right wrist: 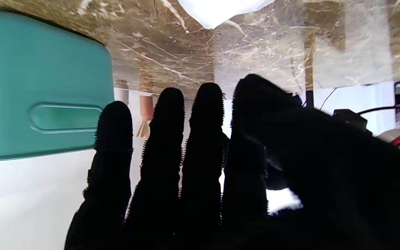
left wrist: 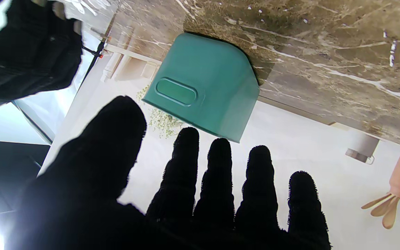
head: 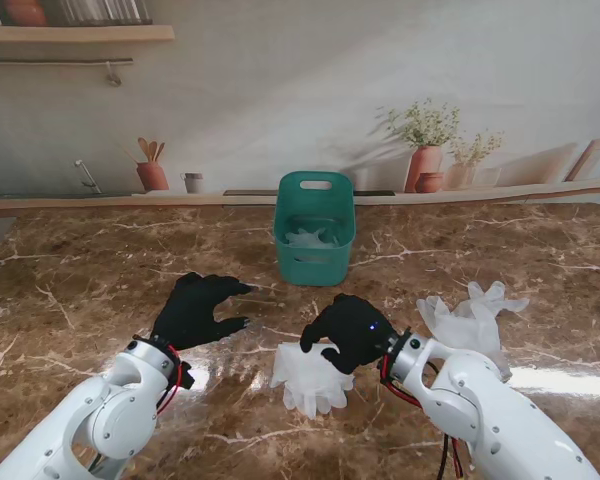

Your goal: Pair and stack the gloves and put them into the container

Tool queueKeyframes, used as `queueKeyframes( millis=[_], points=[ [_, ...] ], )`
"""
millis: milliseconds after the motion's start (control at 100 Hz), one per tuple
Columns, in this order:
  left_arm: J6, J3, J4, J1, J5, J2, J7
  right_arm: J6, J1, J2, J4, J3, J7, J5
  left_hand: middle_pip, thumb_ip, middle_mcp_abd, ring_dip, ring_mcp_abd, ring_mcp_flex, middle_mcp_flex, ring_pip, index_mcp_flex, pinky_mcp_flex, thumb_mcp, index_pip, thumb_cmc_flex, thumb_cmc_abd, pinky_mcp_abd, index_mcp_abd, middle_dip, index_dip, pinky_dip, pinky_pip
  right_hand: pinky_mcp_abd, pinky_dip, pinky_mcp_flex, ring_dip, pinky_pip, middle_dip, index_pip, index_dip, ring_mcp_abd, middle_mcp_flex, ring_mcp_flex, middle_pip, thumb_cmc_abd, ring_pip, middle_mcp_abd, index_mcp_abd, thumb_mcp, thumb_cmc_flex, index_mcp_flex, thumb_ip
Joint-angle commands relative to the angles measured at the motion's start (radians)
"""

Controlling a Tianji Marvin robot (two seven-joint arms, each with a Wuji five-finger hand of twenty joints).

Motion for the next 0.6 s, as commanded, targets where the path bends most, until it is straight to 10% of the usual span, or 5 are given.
queueKeyframes(
  millis=[0, 60, 430, 590],
  points=[
    [-0.001, -0.008, -0.016, 0.021, 0.006, 0.0, 0.014, -0.002, 0.063, -0.006, 0.03, -0.041, 0.024, -0.004, -0.021, 0.022, -0.022, -0.006, -0.044, -0.028, 0.002, -0.02, 0.01, -0.019, -0.019, -0.011, -0.012, 0.034, 0.002, -0.014, -0.013, -0.005, 0.011, -0.029, -0.028, -0.039, 0.013, -0.042, -0.03, -0.049, -0.083, 0.043, -0.041, -0.031, 0.034, -0.032, -0.023, -0.043, -0.033, 0.016, 0.069, 0.039, -0.013, 0.014],
    [-0.003, -0.016, -0.024, 0.029, 0.013, 0.0, 0.016, -0.001, 0.113, -0.002, 0.062, -0.097, 0.025, -0.012, -0.021, 0.022, -0.025, -0.006, -0.046, -0.027, 0.003, -0.02, 0.011, -0.018, -0.019, -0.011, -0.013, 0.034, 0.002, -0.016, -0.013, -0.005, 0.011, -0.028, -0.038, -0.06, 0.01, -0.076, -0.051, -0.14, -0.147, 0.07, -0.051, -0.071, 0.015, -0.05, -0.03, -0.087, -0.038, 0.019, 0.079, 0.048, -0.045, 0.073],
    [-0.013, -0.036, -0.042, 0.049, 0.017, 0.002, 0.009, 0.041, 0.342, 0.015, 0.21, -0.404, 0.095, -0.015, -0.024, 0.021, -0.031, -0.008, -0.05, -0.025, 0.005, -0.022, 0.012, -0.019, -0.016, -0.01, -0.015, 0.033, -0.001, -0.02, -0.015, -0.005, 0.007, -0.032, -0.034, -0.077, -0.19, -0.292, -0.229, -0.386, -0.434, -0.065, -0.08, -0.515, -0.361, -0.202, -0.029, -0.282, -0.002, 0.078, 0.057, 0.078, -0.41, 0.073],
    [-0.014, -0.036, -0.044, 0.052, 0.015, 0.001, 0.011, 0.059, 0.421, 0.024, 0.256, -0.511, 0.116, -0.02, -0.026, 0.021, -0.032, -0.009, -0.049, -0.025, 0.004, -0.024, 0.01, -0.019, -0.016, -0.011, -0.014, 0.033, 0.0, -0.019, -0.016, -0.005, 0.007, -0.032, -0.036, -0.064, -0.219, -0.292, -0.254, -0.395, -0.463, -0.048, -0.069, -0.534, -0.403, -0.136, -0.035, -0.241, 0.001, 0.06, 0.054, 0.077, -0.41, 0.072]
  ],
)
